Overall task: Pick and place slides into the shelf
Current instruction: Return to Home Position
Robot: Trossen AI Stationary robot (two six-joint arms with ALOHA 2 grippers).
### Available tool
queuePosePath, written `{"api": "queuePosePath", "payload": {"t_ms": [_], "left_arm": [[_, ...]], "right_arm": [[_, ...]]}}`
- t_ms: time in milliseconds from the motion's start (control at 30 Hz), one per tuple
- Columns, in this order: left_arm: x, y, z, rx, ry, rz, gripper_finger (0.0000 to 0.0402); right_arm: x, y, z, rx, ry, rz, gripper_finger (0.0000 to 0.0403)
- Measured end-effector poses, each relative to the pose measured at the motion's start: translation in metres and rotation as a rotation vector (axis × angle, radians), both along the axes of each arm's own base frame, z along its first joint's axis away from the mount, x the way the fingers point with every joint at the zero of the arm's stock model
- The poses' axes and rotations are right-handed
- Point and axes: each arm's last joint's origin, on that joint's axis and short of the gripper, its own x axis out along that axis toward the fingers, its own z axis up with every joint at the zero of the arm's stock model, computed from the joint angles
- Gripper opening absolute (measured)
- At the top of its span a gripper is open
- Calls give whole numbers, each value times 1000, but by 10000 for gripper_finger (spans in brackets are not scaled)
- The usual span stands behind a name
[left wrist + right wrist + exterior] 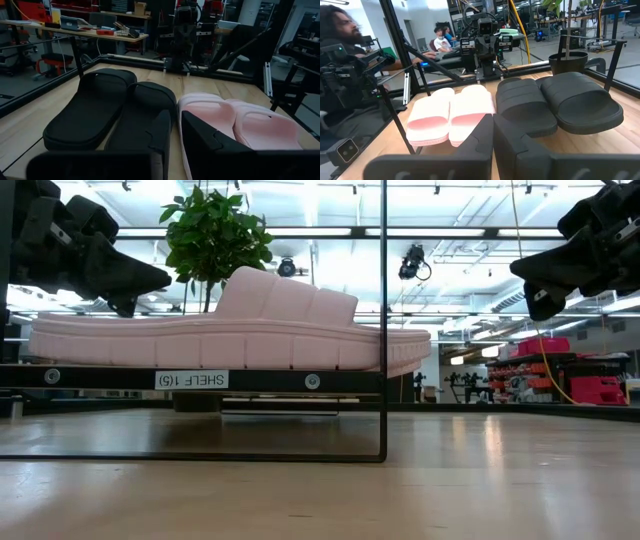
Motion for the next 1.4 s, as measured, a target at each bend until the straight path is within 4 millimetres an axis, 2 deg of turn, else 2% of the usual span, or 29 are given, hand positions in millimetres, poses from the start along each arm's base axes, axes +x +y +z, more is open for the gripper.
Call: {"api": "queuePosePath", "payload": {"t_ms": [333,1400], "left_arm": [[0,0,0,0,0,0,61],[0,0,0,0,0,0,52]], "right_arm": [[0,0,0,0,0,0,13],[0,0,0,0,0,0,13]]}}
